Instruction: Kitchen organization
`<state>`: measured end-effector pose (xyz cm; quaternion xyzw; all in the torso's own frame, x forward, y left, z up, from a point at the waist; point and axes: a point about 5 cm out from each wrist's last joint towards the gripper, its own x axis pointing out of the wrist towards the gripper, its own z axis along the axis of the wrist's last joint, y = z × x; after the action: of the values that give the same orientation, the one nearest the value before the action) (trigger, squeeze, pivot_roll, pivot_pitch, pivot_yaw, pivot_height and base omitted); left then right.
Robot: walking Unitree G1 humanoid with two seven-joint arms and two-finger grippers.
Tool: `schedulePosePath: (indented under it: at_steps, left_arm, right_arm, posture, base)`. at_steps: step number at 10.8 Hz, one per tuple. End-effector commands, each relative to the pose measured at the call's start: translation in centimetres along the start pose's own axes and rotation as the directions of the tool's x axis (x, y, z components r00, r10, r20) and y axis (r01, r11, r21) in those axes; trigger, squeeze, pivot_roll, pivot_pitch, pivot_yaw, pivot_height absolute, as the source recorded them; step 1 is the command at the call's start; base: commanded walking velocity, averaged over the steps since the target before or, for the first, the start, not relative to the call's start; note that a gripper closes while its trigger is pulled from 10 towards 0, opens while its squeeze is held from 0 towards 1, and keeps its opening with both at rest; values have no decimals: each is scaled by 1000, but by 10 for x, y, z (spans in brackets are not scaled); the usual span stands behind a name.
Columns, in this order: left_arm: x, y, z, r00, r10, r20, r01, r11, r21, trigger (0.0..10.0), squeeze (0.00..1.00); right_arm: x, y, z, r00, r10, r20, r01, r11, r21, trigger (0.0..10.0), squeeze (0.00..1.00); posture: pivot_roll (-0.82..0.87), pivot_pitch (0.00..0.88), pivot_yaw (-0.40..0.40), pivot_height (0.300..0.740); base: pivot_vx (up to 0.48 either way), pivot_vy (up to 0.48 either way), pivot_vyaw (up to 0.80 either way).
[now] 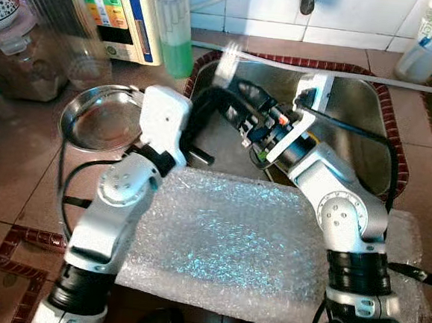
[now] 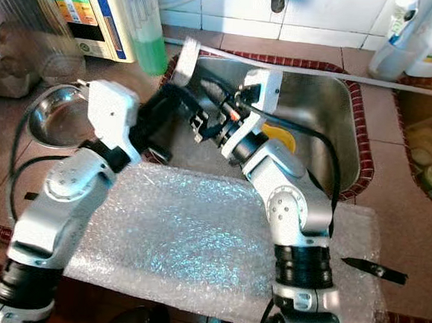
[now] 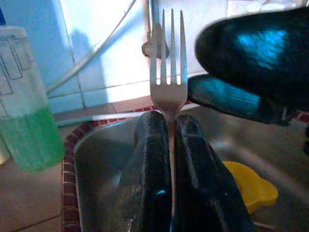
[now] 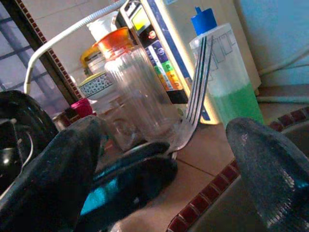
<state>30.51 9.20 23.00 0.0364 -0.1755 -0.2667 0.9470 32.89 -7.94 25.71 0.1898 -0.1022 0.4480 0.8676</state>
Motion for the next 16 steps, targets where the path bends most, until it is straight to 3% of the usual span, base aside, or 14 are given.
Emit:
schedulePosePath:
  at_steps: [1, 3, 4, 5, 6, 7, 10, 16]
  left_arm:
    - [-1, 2, 4, 999, 6, 32, -7, 1000, 19, 0, 0]
    - [-6, 7, 5, 999, -13, 46, 12, 999, 35, 0, 0]
    - [-8, 8, 4, 999, -30, 45, 28, 998, 52, 0, 0]
    - [-9, 9, 3, 997, -65, 46, 61, 995, 76, 0, 0]
    - [-10, 9, 4, 994, -100, 42, 96, 991, 90, 0, 0]
    - [-10, 8, 3, 990, -137, 34, 133, 985, 107, 0, 0]
    - [-6, -1, 5, 983, -174, 54, 168, 981, 103, 0, 0]
    - [-6, -4, 11, 976, -204, 78, 195, 974, 112, 0, 0]
  right_arm:
    - [2, -1, 5, 1000, -3, 14, 3, 1000, -7, 10000, 0]
    - [9, -11, 15, 999, -30, 39, 32, 999, -41, 10000, 0]
    - [11, -14, 19, 998, -35, 45, 37, 999, -40, 8118, 0]
    - [14, -15, 21, 999, -19, 40, 21, 999, -37, 0, 0]
    - [15, -16, 23, 1000, 0, 27, 1, 999, -40, 3647, 0]
    - [17, -19, 25, 1000, 15, 16, -14, 999, -45, 0, 0]
    - [24, -24, 29, 999, 36, -2, -36, 998, -60, 0, 0]
    - [30, -27, 27, 996, 85, -33, -84, 996, 27, 0, 0]
  posture:
    - [-66, 237, 63, 740]
    - [-64, 242, 62, 740]
    - [-62, 244, 58, 740]
    - [-62, 247, 56, 740]
    - [-62, 260, 54, 740]
    - [-65, 263, 55, 740]
    - [-68, 267, 62, 740]
    - [-61, 261, 62, 740]
  base:
    - [0, 0, 0]
    - [0, 0, 0]
    - [0, 0, 0]
    - [0, 0, 0]
    - [0, 0, 0]
    - [0, 0, 0]
    - [0, 0, 0]
    - [0, 0, 0]
